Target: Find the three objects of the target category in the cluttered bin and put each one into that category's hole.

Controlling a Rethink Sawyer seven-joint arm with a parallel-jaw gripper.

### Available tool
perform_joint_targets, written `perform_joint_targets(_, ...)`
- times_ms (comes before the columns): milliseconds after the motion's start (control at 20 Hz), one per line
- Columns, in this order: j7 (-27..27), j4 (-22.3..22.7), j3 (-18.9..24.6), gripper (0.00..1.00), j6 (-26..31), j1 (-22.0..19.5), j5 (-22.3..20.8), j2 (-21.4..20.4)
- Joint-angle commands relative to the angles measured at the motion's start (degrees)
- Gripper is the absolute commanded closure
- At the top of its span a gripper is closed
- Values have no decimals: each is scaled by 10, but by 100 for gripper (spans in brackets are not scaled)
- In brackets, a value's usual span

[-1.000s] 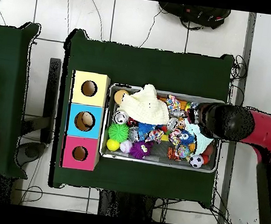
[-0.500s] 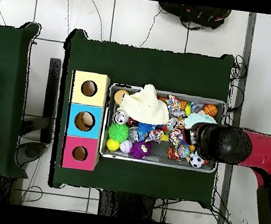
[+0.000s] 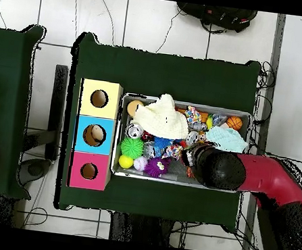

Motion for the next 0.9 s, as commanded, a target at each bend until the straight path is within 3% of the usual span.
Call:
perform_joint_targets(50, -59, 12, 12, 0, -26, -8, -50, 81)
perform_joint_targets(900, -95, -58, 16, 0, 16, -33, -55, 179)
